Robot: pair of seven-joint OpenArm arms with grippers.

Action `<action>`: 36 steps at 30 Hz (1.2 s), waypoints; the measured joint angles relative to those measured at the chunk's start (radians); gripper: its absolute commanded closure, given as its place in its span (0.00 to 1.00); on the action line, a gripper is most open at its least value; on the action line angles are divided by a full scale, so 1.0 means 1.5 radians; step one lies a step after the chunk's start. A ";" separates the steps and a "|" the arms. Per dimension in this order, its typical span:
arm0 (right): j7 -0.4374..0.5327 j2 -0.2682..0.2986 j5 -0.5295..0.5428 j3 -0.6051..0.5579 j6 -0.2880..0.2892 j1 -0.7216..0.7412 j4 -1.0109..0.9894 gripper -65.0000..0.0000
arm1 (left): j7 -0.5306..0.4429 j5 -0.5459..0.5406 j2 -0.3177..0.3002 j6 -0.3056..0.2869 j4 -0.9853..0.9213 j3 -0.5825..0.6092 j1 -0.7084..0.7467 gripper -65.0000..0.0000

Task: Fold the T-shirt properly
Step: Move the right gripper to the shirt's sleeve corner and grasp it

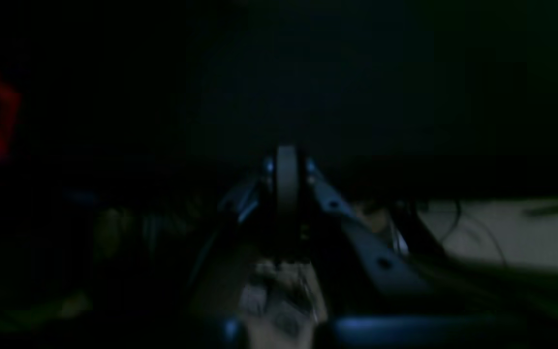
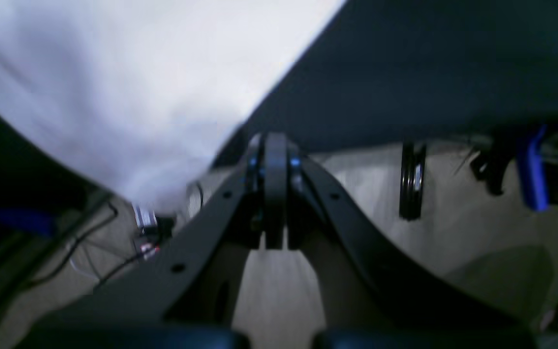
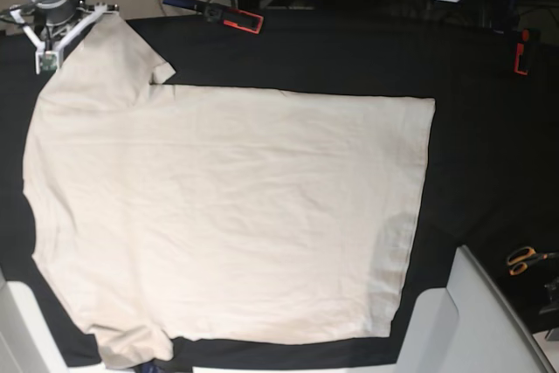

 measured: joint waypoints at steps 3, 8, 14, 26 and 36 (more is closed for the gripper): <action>-0.007 -0.006 0.055 0.000 -0.002 0.016 0.021 0.90 | 0.069 0.000 0.009 0.000 0.039 -0.029 -0.004 1.00; -0.004 -0.011 0.258 0.057 0.103 0.043 0.037 0.46 | 0.176 -0.001 0.008 -0.006 0.072 -0.060 -0.044 0.97; -0.010 -0.010 0.396 0.157 0.223 0.044 0.033 0.20 | 0.189 -0.053 -0.005 -0.012 0.078 -0.074 -0.045 0.90; -0.158 -0.013 0.489 0.311 0.329 0.164 -0.180 0.41 | 0.189 -0.177 -0.025 -0.071 0.079 -0.151 -0.069 0.90; -0.157 -0.018 0.487 0.316 0.329 0.161 -0.260 0.42 | 0.191 -0.177 -0.021 -0.077 0.077 -0.150 -0.080 0.90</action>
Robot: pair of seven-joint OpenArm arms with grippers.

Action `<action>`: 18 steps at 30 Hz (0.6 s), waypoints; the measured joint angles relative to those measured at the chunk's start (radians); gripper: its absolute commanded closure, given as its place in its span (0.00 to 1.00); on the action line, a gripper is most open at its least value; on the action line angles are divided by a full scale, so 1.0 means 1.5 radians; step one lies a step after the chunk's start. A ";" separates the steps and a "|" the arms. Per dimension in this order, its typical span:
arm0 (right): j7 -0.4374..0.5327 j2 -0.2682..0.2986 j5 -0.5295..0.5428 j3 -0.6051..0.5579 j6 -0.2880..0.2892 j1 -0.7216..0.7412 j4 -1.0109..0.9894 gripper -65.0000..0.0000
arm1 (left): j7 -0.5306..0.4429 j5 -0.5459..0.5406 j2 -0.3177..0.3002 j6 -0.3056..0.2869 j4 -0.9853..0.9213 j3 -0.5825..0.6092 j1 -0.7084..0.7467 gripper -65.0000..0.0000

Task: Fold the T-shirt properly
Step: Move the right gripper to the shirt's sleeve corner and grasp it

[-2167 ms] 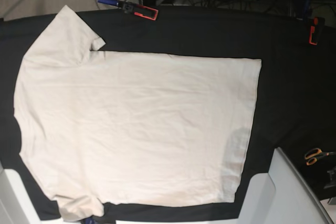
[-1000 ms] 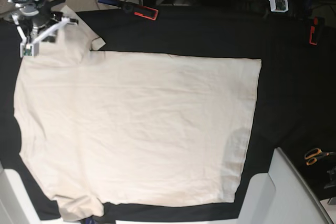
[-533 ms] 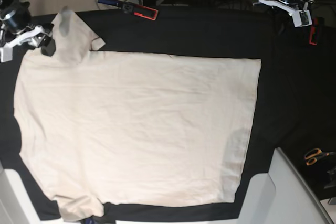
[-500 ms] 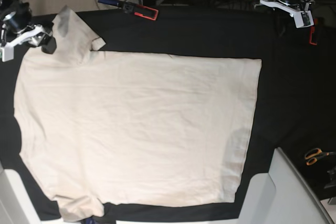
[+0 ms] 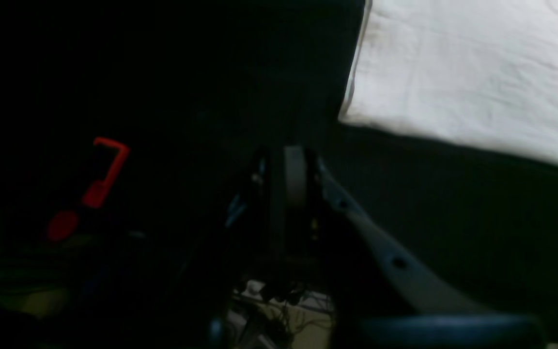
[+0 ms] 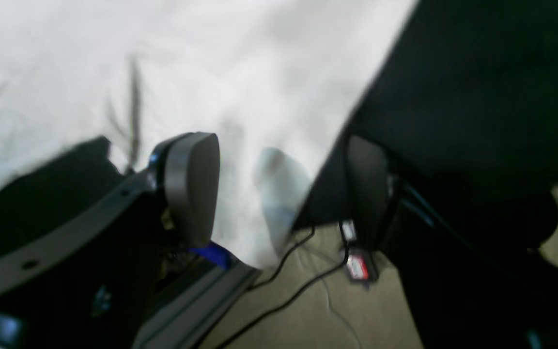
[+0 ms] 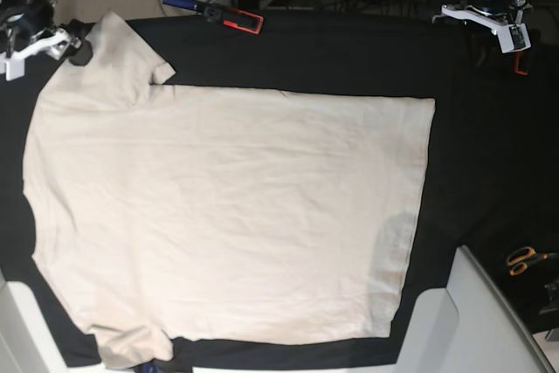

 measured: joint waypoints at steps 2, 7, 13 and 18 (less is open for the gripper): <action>0.002 -0.001 0.001 0.000 0.000 -0.001 -0.015 0.42 | 0.000 0.000 0.000 0.000 0.000 0.000 0.000 0.90; 0.005 0.000 0.002 -0.001 0.003 0.000 -0.019 0.42 | 0.000 0.000 0.000 0.000 0.000 0.000 0.001 0.90; 0.003 0.006 0.001 -0.040 0.045 -0.001 -0.019 0.42 | 0.001 0.000 0.000 0.000 -0.001 0.000 0.001 0.90; 0.006 0.007 0.003 -0.063 0.045 0.001 -0.019 0.42 | 0.001 0.000 0.000 0.000 -0.001 0.000 0.001 0.90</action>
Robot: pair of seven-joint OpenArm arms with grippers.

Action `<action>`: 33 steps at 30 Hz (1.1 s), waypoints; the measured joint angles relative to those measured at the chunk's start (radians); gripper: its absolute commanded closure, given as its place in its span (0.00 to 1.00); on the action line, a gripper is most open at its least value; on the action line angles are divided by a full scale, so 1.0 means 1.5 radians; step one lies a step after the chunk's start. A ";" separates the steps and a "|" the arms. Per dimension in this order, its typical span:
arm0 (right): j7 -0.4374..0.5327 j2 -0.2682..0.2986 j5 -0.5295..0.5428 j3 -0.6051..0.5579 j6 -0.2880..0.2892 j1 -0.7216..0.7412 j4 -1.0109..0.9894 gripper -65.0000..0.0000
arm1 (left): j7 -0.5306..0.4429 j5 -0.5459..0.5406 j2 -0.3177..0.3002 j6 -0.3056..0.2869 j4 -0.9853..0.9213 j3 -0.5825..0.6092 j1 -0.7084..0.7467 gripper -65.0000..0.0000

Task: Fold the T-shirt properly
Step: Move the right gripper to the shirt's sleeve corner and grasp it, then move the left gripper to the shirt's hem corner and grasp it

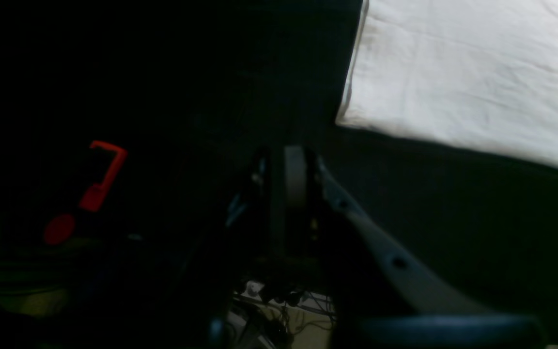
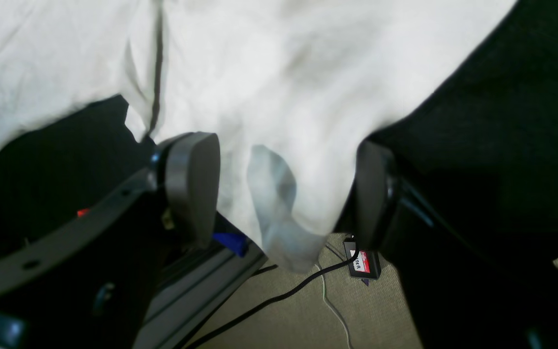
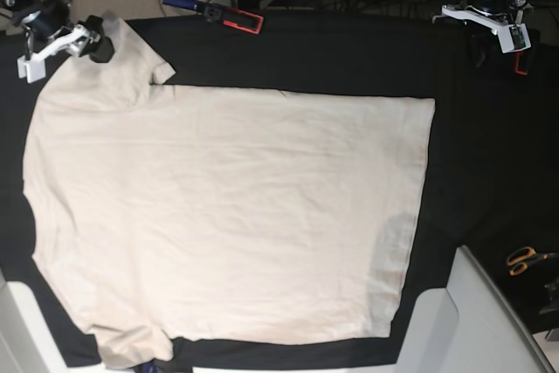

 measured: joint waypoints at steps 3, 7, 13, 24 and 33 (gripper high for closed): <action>-0.002 0.000 0.001 -0.004 0.001 0.002 0.000 0.53 | 0.000 -0.002 0.000 -0.002 -0.018 0.000 -0.004 0.90; -0.005 0.000 -0.004 -0.004 -0.001 0.001 -0.001 0.93 | 0.001 -0.003 0.002 0.000 -0.060 0.000 -0.023 0.89; -0.004 0.000 -0.004 -0.004 0.000 0.002 -0.001 0.97 | 0.003 -0.005 0.003 -0.002 -0.067 0.005 -0.038 0.59; -0.006 0.004 -0.004 -0.005 0.000 0.000 -0.002 0.97 | 0.007 -0.157 0.004 0.003 -0.200 0.003 -0.142 0.44; -0.006 0.008 -0.003 -0.005 0.000 0.000 -0.002 0.97 | 0.005 -0.157 0.007 0.005 -0.276 0.007 -0.227 0.44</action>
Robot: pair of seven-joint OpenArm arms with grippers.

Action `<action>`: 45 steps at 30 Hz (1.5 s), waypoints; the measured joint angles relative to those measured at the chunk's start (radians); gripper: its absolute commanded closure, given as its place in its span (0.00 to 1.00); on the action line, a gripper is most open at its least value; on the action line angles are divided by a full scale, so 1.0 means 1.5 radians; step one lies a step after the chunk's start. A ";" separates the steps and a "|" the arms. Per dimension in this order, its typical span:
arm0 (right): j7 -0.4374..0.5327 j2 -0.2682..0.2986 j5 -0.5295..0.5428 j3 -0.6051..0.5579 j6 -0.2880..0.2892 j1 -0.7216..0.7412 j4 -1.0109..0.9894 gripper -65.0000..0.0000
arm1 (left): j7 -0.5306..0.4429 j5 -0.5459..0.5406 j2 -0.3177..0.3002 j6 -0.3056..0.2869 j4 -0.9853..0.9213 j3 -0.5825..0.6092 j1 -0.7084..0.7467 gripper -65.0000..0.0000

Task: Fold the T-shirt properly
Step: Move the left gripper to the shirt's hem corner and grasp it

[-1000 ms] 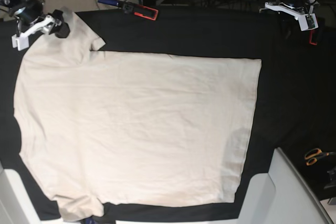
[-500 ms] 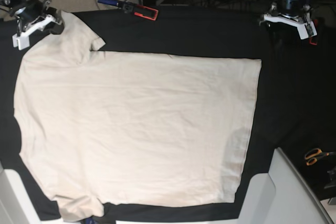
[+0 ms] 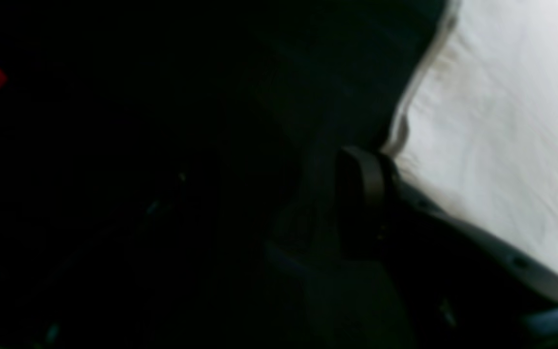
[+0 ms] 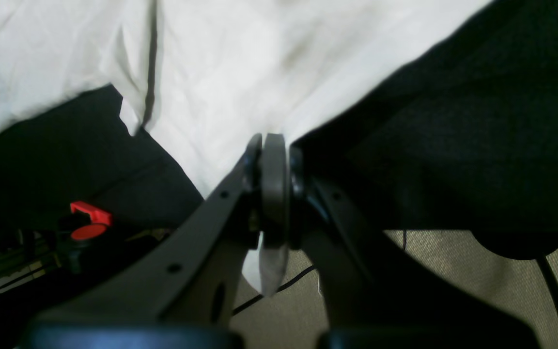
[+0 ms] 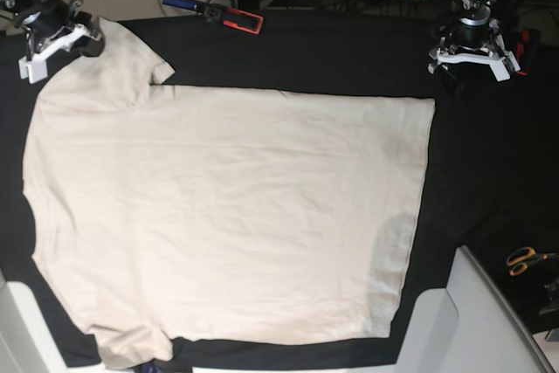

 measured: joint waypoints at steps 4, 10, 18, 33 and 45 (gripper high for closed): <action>0.000 0.000 0.000 0.000 0.000 0.000 0.000 0.97 | 0.027 0.000 -0.006 -0.001 -0.004 0.034 -0.025 0.44; 0.000 0.000 0.000 0.000 0.000 0.000 0.000 0.97 | 0.060 0.000 -0.001 -0.001 -0.005 0.065 -0.060 0.44; 0.000 0.000 0.000 0.000 0.000 0.000 0.000 0.97 | 0.061 0.000 0.000 -0.002 -0.005 0.097 -0.067 0.44; 0.000 0.000 0.000 0.000 0.000 0.000 0.000 0.97 | 0.063 -0.002 0.001 0.000 -0.009 0.114 -0.089 1.00; -0.032 0.002 -0.002 -0.002 0.000 0.011 0.001 0.99 | 0.080 -0.002 0.000 0.001 -0.019 0.113 -0.081 1.00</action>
